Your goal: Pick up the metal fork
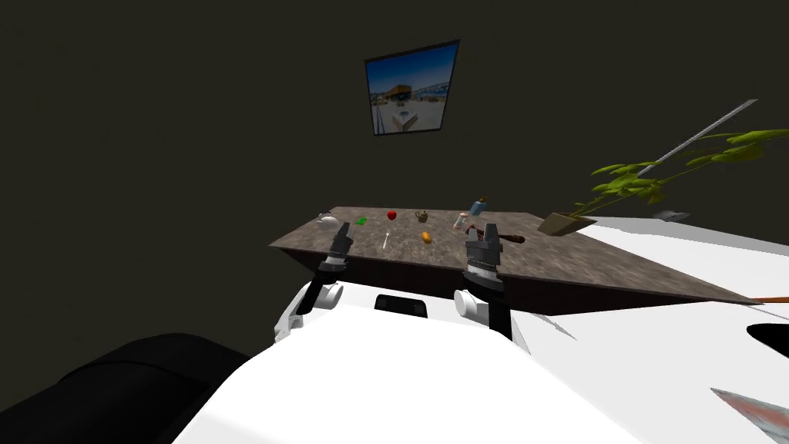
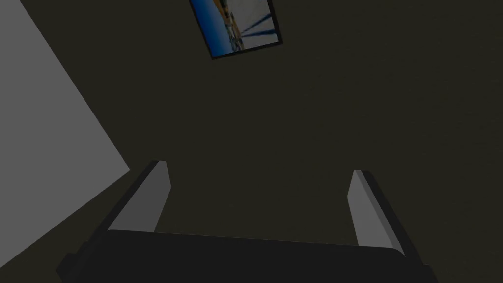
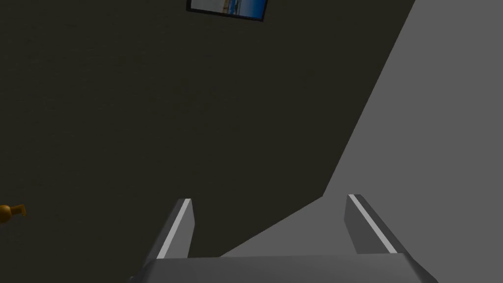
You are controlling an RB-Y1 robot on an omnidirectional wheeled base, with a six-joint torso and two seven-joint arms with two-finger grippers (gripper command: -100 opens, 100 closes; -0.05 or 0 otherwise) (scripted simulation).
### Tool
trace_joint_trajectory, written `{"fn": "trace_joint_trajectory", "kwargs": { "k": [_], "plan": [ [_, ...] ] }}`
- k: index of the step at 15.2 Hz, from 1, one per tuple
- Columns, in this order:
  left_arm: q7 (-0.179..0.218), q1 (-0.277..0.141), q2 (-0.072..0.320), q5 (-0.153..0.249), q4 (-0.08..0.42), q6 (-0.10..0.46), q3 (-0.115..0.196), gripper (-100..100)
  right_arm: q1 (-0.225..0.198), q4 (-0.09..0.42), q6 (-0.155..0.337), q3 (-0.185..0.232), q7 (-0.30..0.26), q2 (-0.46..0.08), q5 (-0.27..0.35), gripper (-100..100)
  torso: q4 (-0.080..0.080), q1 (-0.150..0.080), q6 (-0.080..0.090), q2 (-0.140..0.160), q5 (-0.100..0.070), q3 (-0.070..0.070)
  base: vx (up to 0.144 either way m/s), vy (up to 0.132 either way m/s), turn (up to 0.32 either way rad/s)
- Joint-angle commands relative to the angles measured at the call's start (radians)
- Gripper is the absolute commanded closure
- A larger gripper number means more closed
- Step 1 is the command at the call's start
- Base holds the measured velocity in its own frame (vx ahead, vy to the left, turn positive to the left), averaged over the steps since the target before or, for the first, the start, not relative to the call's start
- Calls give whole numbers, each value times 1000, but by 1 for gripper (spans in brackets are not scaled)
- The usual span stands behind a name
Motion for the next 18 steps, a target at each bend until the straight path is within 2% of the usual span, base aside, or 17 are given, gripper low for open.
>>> {"fn": "trace_joint_trajectory", "kwargs": {
  "k": [1, 4, 5, 6, 7, 8, 9, 10, 11, 12, 13, 14, 15, 17, 18],
  "plan": [
    [9, 6, 50, 21, 20, 17, -3, -100, 0, 0, 0, 0, 0, 0, 0, 0, 0, 0, 0, 0, 0, 0, -8, 11, -190],
    [15, 10, 116, 39, 40, 32, -7, -100, 0, 0, 0, 0, 0, 0, 0, 0, 0, 0, 1, 0, 0, 0, -13, 18, -246],
    [15, 10, 125, 39, 40, 32, -7, -100, 0, 0, 0, 0, 0, 0, 0, 0, 0, 0, 0, 0, 0, 0, -11, 19, -46],
    [23, 13, 158, 59, 62, 48, -12, -100, 0, 0, 0, 0, 0, 0, 0, 0, 0, 0, 0, 0, 0, 0, -12, 12, -189],
    [23, 13, 178, 59, 62, 48, -12, -100, 0, 0, 0, 0, 0, 0, 0, 0, 0, 0, 1, 0, 0, 0, -14, 14, -216],
    [23, 13, 183, 59, 62, 48, -12, -100, 0, 0, 0, 0, 0, 0, 0, 0, 0, 0, 1, 0, 0, 0, -11, 13, -85],
    [31, 17, 216, 81, 85, 65, -18, -100, 0, 0, 0, 0, 0, 0, 0, 0, 0, 0, 0, 0, 0, 0, -10, 10, -222],
    [31, 17, 238, 81, 85, 65, -18, -100, 0, 0, 0, 0, 0, 0, 0, 0, 0, 0, 1, 0, 0, 0, -12, 12, -255],
    [31, 17, 242, 81, 85, 65, -18, -100, 0, 0, 0, 0, 0, 0, 0, 0, 0, 0, 1, 0, 0, 0, -11, 14, -100],
    [39, 21, 277, 104, 108, 82, -25, -100, 0, 0, 0, 0, 0, 0, 0, 0, 0, 0, 0, 0, 0, 0, -13, 10, -186],
    [39, 21, 299, 104, 108, 82, -25, -100, 0, 0, 0, 0, 0, 0, 0, 0, 0, 0, 1, 0, 0, 0, -14, 12, -228],
    [39, 21, 303, 104, 108, 82, -25, -100, 0, 0, 0, 0, 0, 0, 0, 0, 0, 0, 1, 0, 0, 0, -11, 12, -129],
    [47, 24, 337, 127, 132, 100, -32, -100, 0, 0, 0, 0, 0, 0, 0, 0, 0, 0, 0, 0, 0, 0, -14, 8, -256],
    [47, 24, 366, 127, 132, 100, -32, -100, 0, 0, 0, 0, 0, 0, 0, 0, 0, -1, 1, 0, 0, 0, -14, 12, -202],
    [56, 29, 397, 152, 156, 118, -41, -100, 0, 0, 0, 0, 0, 0, 0, 0, 0, 0, 0, 0, 0, 0, -12, 11, -223]
  ]
}}
